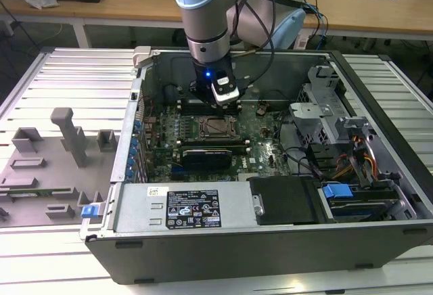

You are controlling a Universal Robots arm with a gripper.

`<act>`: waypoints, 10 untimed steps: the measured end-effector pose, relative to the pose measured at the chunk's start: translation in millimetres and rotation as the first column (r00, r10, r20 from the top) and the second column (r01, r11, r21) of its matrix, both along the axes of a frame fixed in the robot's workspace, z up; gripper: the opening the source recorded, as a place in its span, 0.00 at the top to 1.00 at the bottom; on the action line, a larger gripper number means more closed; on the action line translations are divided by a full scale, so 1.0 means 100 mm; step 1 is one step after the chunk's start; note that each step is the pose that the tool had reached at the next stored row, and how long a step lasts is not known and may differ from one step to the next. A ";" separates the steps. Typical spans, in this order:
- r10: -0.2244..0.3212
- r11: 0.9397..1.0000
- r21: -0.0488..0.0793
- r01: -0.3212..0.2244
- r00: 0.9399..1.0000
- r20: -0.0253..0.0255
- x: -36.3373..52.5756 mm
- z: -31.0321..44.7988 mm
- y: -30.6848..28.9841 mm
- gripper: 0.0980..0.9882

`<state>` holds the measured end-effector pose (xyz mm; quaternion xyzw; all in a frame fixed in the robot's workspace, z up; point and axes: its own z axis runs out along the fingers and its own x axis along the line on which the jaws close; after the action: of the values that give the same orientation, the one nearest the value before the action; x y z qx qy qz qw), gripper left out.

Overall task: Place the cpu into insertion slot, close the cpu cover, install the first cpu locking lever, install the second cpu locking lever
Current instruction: 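Install the first cpu locking lever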

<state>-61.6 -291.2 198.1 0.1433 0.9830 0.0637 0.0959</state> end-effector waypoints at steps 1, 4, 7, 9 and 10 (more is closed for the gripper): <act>-0.004 1.000 -0.001 0.004 1.000 0.000 0.000 -0.006 -0.001 0.99; -0.009 1.000 -0.001 0.009 1.000 0.000 0.000 -0.009 -0.001 0.99; -0.009 1.000 -0.001 0.009 1.000 0.000 0.000 0.047 -0.001 0.99; -0.009 1.000 -0.001 0.009 1.000 0.000 0.000 0.098 -0.001 0.99; -0.009 1.000 -0.003 0.009 1.000 0.000 0.000 0.132 -0.001 0.99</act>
<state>-61.6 -291.2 211.3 0.1476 0.9824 0.0617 0.0962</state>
